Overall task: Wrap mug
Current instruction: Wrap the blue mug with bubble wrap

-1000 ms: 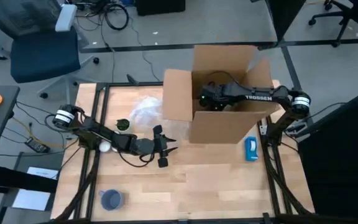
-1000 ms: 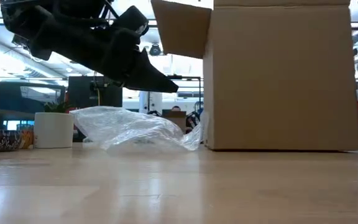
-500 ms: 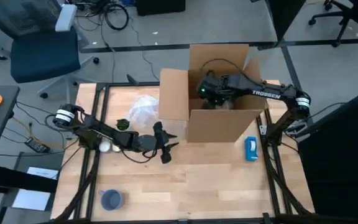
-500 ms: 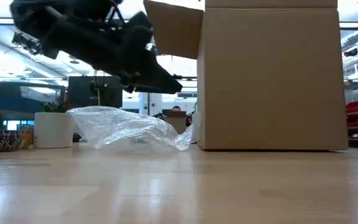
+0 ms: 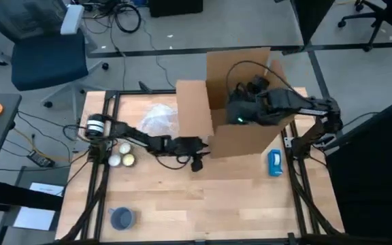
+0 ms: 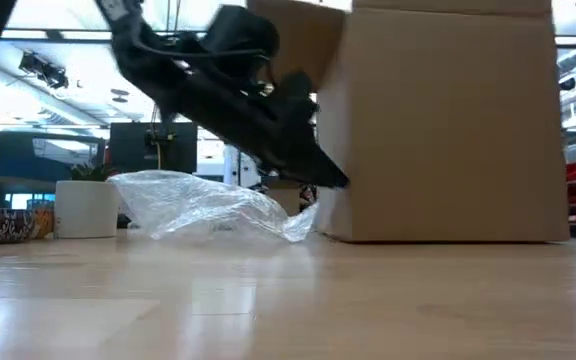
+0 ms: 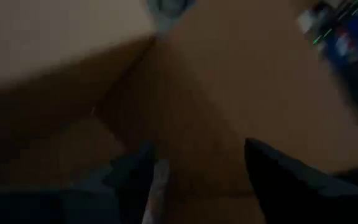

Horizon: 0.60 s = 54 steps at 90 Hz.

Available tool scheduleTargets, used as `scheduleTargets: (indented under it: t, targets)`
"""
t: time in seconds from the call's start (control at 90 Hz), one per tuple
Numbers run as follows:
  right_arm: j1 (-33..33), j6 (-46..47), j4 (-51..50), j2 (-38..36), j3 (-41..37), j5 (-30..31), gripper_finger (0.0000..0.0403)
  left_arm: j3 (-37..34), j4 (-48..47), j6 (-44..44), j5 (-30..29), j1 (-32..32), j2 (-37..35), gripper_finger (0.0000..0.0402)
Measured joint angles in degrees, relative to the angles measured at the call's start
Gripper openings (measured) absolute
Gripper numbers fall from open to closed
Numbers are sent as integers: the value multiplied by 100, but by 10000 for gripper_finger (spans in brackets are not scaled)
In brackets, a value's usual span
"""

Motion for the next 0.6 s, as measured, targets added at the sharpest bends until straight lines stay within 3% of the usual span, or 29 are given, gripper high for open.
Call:
scheduleTargets:
  t: [0.211, 0.433, 0.6]
  targets:
    - [1080, -254, 170, -259, 312, 1187, 209, 830, 26, 224, -25, 28, 695, 131]
    - [1794, -678, 809, -379, 316, 1238, 201, 1603, -83, 1175, -497, 248, 837, 131]
    - [2311, -961, 1712, -379, 316, 938, 195, 2034, -1998, 1632, -539, 172, 382, 131]
